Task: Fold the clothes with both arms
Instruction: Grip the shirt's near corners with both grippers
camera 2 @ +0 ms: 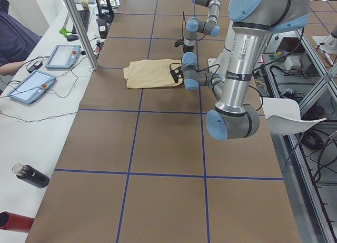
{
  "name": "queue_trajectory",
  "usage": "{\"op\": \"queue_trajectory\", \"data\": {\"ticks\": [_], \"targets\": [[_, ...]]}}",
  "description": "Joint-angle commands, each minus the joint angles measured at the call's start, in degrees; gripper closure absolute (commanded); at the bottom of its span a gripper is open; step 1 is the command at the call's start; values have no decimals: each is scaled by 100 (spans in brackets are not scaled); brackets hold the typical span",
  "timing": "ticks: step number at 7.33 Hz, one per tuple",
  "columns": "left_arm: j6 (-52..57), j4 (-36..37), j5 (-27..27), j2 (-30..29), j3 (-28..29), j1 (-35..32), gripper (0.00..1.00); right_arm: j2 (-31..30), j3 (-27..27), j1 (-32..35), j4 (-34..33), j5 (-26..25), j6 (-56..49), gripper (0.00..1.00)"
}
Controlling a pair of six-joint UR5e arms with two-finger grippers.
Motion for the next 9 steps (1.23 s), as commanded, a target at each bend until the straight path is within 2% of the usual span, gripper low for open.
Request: {"op": "queue_trajectory", "data": {"ticks": [1, 7, 8, 9], "targets": [[0, 0, 0, 0, 3, 0, 100, 7, 0, 71, 16, -9, 283, 39], [0, 0, 9, 0, 21, 0, 100, 24, -114, 54, 16, -9, 531, 39], [0, 0, 9, 0, 21, 0, 100, 42, -114, 54, -1, -9, 540, 55], [0, 0, 9, 0, 21, -8, 100, 42, -97, 54, -1, -9, 548, 67]]}}
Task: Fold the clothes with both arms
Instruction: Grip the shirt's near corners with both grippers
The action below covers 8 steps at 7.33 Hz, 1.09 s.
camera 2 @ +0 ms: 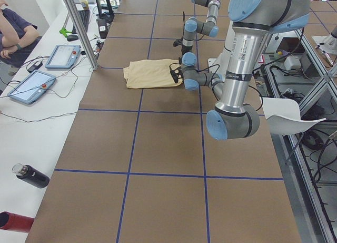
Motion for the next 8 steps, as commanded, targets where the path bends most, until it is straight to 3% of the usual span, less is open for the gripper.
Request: {"op": "queue_trajectory", "data": {"ticks": [1, 2, 5, 8], "targets": [[0, 0, 0, 1, 9, 1, 100, 16, 20, 8, -6, 0, 19, 84], [0, 0, -9, -7, 0, 1, 100, 8, 20, 26, -6, 9, 10, 100], [17, 0, -9, 1, -35, -8, 100, -27, 168, 61, -32, 70, -42, 100], [61, 331, -26, 1, -297, 27, 100, -552, 965, 87, -59, 334, -34, 100]]}}
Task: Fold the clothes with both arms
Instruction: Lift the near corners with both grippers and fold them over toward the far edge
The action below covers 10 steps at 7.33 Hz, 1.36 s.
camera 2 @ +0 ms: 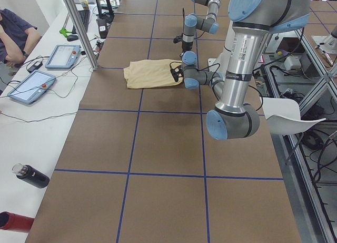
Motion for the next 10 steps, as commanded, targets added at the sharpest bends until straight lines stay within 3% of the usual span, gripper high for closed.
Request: {"op": "queue_trajectory", "data": {"ticks": [1, 3, 5, 8, 10], "targets": [[51, 685, -22, -58, -430, 255, 100, -458, 626, -107, -16, 126, 19, 100], [52, 1118, -31, -32, -897, 782, 100, -503, 707, -353, -16, 232, 37, 100], [52, 1357, -48, 11, -1178, 882, 100, -512, 751, -398, 2, 267, 2, 100], [78, 1533, -338, -50, -1206, 392, 100, -180, 716, 828, 46, 811, -382, 100], [715, 1629, -967, -76, -1215, -519, 100, 189, 481, 1218, 37, 804, -839, 100]]}}
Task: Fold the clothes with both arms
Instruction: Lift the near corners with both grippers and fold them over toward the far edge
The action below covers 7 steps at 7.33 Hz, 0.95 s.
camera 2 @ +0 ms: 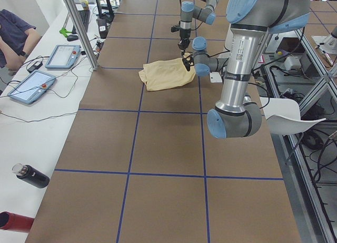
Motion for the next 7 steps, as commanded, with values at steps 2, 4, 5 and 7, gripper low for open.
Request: {"op": "queue_trajectory", "data": {"ticks": [2, 4, 5, 7], "targets": [[1062, 558, -780, -241, 65, -1508, 100, 933, -1024, 519, 3, 10, -621, 100], [1634, 859, -956, -749, 860, -2030, 100, 1365, -1641, 686, 20, 10, -761, 100], [1654, 772, -921, -1100, 1483, -2040, 100, 1437, -1905, 731, 168, -43, -762, 100], [1828, 597, -912, -1349, 2015, -2162, 100, 1621, -2658, 810, 774, -139, -771, 100]]}}
